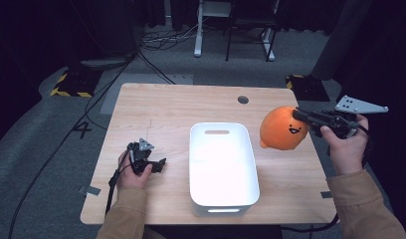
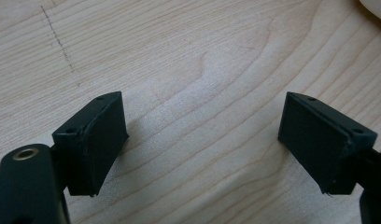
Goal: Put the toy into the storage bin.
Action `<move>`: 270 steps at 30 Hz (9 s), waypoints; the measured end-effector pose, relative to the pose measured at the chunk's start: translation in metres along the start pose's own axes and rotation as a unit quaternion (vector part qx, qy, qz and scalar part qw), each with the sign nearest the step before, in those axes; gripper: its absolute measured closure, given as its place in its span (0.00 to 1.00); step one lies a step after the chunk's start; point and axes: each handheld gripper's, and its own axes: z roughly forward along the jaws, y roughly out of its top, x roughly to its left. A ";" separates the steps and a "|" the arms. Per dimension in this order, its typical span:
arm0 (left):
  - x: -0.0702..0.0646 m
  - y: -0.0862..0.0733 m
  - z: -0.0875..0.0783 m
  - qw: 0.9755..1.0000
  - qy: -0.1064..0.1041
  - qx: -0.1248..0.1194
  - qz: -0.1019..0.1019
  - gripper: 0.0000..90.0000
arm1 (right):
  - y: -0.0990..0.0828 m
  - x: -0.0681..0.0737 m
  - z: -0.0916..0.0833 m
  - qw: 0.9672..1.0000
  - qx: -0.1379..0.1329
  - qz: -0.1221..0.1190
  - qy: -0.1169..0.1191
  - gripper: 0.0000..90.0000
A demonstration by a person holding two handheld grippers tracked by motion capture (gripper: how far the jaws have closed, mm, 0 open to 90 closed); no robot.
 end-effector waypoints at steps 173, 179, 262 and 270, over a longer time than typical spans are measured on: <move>-0.002 0.000 -0.001 1.000 0.002 0.004 0.003 0.17 | 0.010 0.103 0.146 0.983 0.154 -0.025 0.094 0.49; -0.002 0.000 -0.001 1.000 0.002 0.005 0.003 0.17 | 0.012 0.087 0.127 0.988 0.133 -0.017 0.072 0.44; -0.002 0.001 0.000 1.000 -0.002 0.004 0.003 0.16 | -0.197 0.002 0.044 0.955 0.278 0.071 -0.078 0.19; -0.002 0.001 0.000 1.000 -0.001 0.004 0.003 0.16 | -0.199 0.013 0.050 0.958 0.271 0.055 -0.083 0.16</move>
